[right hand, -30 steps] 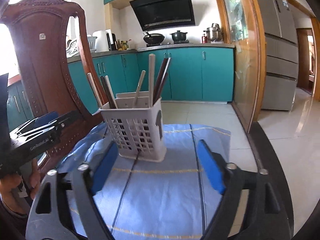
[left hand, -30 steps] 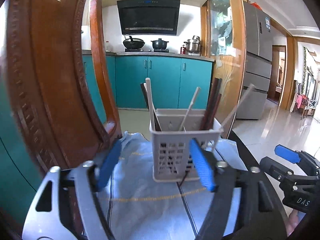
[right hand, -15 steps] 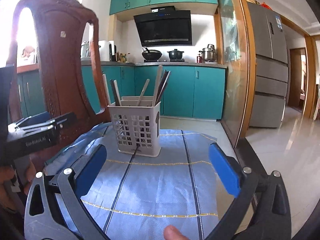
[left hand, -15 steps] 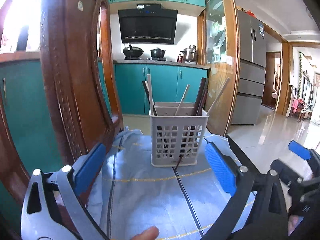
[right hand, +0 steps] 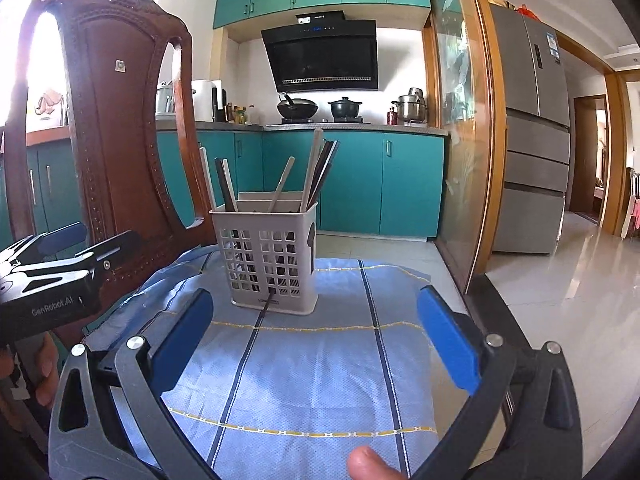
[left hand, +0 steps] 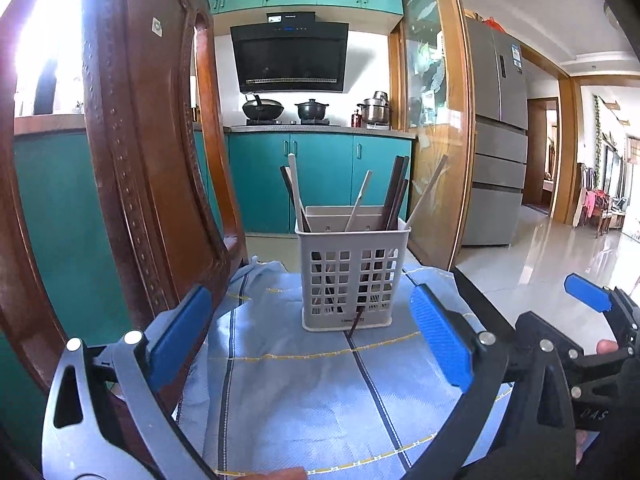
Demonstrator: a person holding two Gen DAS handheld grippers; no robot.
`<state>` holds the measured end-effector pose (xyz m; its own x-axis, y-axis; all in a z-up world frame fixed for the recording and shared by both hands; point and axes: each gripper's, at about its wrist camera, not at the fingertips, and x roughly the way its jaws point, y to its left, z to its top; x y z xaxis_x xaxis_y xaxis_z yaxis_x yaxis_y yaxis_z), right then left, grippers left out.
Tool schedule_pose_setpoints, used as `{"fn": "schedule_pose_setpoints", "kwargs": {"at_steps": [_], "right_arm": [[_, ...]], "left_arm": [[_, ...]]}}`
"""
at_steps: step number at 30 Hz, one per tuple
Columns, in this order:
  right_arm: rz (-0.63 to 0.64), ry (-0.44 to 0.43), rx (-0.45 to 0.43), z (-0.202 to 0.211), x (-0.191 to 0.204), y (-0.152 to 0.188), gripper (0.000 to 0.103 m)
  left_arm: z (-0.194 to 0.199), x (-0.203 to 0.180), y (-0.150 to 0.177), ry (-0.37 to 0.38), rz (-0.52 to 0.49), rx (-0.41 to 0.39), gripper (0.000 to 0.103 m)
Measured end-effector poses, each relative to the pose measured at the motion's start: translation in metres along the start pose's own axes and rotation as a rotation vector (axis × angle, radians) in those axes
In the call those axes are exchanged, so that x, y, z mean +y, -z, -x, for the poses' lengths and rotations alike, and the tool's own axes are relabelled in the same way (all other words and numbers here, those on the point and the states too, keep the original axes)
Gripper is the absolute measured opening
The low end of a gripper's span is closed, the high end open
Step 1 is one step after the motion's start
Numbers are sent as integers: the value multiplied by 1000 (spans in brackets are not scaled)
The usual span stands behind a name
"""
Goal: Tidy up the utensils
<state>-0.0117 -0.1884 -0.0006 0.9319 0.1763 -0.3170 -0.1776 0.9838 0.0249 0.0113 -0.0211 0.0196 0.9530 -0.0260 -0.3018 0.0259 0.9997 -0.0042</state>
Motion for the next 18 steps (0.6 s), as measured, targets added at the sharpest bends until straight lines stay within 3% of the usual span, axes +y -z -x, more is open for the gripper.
{"fn": "schedule_pose_setpoints", "kwargs": {"at_steps": [18], "right_arm": [[16, 5, -4, -1, 4, 0, 100]], "left_arm": [[-1, -1, 4, -1, -7, 4, 99]]}}
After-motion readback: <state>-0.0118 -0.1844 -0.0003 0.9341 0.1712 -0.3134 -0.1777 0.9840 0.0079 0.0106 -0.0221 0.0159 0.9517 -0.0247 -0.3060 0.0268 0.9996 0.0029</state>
